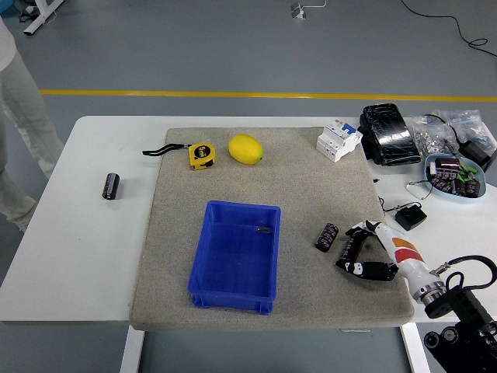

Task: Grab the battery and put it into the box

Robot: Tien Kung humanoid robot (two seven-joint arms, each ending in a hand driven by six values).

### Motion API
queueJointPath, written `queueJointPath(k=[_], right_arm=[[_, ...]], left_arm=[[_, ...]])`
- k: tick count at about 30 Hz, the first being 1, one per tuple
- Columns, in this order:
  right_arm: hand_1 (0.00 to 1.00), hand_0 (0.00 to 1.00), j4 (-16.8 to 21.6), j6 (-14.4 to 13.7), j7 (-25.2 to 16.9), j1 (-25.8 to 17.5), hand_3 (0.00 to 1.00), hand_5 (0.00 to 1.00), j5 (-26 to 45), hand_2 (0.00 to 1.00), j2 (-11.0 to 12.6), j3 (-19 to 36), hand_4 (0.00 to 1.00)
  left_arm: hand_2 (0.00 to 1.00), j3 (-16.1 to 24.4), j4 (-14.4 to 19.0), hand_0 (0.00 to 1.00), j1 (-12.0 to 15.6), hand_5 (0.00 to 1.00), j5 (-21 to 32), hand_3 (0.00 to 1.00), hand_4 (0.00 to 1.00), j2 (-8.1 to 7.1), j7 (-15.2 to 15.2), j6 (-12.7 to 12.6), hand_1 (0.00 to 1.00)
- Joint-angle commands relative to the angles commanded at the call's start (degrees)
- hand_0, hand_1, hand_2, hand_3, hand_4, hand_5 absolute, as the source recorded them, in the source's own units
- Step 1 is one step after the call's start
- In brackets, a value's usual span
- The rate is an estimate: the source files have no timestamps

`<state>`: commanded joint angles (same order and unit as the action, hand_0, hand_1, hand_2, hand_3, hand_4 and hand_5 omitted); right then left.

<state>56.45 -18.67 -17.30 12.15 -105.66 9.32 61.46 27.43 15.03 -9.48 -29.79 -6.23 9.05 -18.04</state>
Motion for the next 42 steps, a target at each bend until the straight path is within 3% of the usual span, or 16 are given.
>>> queueJointPath(k=[14, 26, 36, 42], right_arm=[[0.414, 0.209, 1.6, -0.2, -0.1, -0.2, 0.540, 0.187, -0.1, 0.516, 0.2, 0.3, 0.948], [0.415, 0.214, 6.2, 0.1, 0.6, 1.0, 0.533, 0.172, -0.8, 0.509, 1.0, 0.5, 0.925], [0.423, 0.236, 13.7, 4.9, 3.3, 7.2, 0.535, 0.180, -1.7, 0.513, 4.4, -7.7, 0.930], [0.434, 0.245, 16.0, 6.1, 3.8, 10.6, 0.545, 0.182, -1.2, 0.521, 4.4, -12.7, 0.942]], left_arm=[[0.707, 0.6, 0.1, 0.736, 0.4, 0.642, -1.2, 0.629, 0.671, 0.00, 0.5, 0.1, 0.674], [0.706, 0.6, 0.1, 0.735, 0.2, 0.643, -1.3, 0.629, 0.671, -0.07, 0.7, 0.2, 0.674], [0.710, 0.2, 0.0, 0.736, 0.0, 0.643, -0.6, 0.629, 0.672, -0.04, 0.4, 0.1, 0.673], [0.708, 0.0, 0.0, 0.736, -0.1, 0.642, -0.2, 0.629, 0.671, -0.13, 0.2, 0.1, 0.673]])
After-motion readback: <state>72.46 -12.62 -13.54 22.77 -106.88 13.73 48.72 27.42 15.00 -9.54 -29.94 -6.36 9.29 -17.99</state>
